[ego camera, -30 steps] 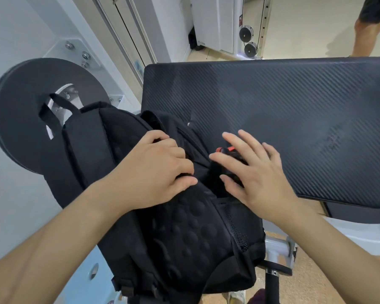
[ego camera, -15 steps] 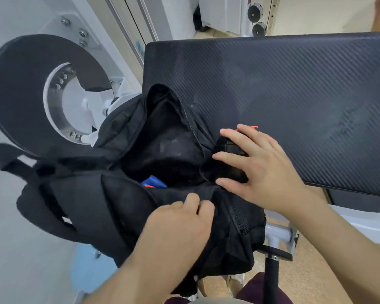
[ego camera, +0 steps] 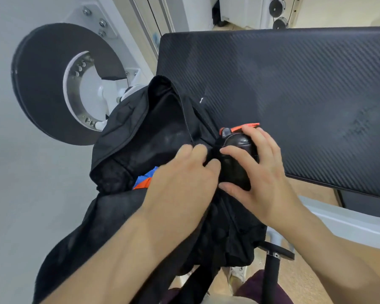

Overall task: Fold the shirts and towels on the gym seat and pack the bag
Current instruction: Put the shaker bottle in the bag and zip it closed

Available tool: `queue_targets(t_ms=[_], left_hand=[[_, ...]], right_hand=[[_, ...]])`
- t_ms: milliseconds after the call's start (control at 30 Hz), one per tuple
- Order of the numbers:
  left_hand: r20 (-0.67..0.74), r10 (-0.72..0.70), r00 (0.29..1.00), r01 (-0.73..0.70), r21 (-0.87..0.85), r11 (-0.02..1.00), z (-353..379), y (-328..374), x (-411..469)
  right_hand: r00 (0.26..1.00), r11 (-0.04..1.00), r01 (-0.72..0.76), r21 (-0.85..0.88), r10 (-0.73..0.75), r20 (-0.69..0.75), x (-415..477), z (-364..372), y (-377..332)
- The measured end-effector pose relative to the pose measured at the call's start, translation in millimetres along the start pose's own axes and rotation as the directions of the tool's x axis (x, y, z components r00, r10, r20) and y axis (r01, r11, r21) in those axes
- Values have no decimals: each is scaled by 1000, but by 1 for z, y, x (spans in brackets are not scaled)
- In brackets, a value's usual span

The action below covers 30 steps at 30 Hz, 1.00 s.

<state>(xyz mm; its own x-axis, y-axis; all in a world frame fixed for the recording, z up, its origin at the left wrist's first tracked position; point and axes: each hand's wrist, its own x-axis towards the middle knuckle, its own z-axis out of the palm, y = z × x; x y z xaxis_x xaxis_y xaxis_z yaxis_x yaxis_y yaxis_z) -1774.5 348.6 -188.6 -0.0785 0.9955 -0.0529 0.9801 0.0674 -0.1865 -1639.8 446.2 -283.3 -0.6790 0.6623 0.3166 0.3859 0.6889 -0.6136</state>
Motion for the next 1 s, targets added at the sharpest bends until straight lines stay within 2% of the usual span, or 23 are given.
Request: queue_targets(t_ms=[33,100,167,233,300,367,400,433,467,500,567,600,667,767,900,933,967,1000], left_hand=[[-34,105,994,-104,54,993,-4,-5,11],[4,263,965,-259,185,948,-4,-19,25],[64,291,954,-297,300,907,6,-40,27],[167,221,961,-266,329,906,11,-53,26],[284,189,940,-249,192,949,4,-61,19],[310,126,942,-100,-99,990,-19,-65,9],[321,63,945,16,-239,971,-40,-64,-8],[352,19,936,92,-295,951,-38,-63,-26],[353,-15,936,127,-297,946,-33,-66,-50],[420,-18,907,139,-257,956,-27,-63,-72],[601,54,797,105,-226,969,3,-55,-119],[657,62,752,141,-251,958,10,-50,-133],[502,61,862,111,-306,945,7,-46,-152],[451,125,884,153,-531,833,1,-39,-162],[361,105,927,141,-592,793,2,-47,-162],[349,114,930,123,-588,799,2,-52,-161],[295,121,948,81,-592,802,2,-56,-159],[253,125,959,53,-598,800,1,-62,-156]], right_hand=[[1000,1000,-17,18,17,-1,0,1,0],[999,999,-39,19,38,15,1,1,2],[999,999,-42,12,42,29,2,-2,4],[997,998,-58,-7,58,41,2,-6,4],[995,995,-88,-44,90,48,2,-7,3],[990,987,-131,-91,135,38,4,-7,3],[985,981,-162,-107,166,36,6,-7,3],[980,975,-193,-114,198,34,9,-7,3],[975,969,-217,-117,222,30,13,-8,3],[971,965,-234,-122,238,26,16,-8,2],[964,956,-258,-138,264,26,22,-7,-3],[962,952,-266,-150,273,28,25,-7,-6],[958,944,-272,-187,283,37,31,-6,-14],[956,930,-262,-257,287,64,34,-3,-23],[975,937,-166,-307,203,93,29,-13,-55],[982,969,-106,-223,138,132,25,-21,-69],[972,996,-52,-68,66,225,20,-29,-86],[929,993,-15,121,-31,369,13,-37,-109]])
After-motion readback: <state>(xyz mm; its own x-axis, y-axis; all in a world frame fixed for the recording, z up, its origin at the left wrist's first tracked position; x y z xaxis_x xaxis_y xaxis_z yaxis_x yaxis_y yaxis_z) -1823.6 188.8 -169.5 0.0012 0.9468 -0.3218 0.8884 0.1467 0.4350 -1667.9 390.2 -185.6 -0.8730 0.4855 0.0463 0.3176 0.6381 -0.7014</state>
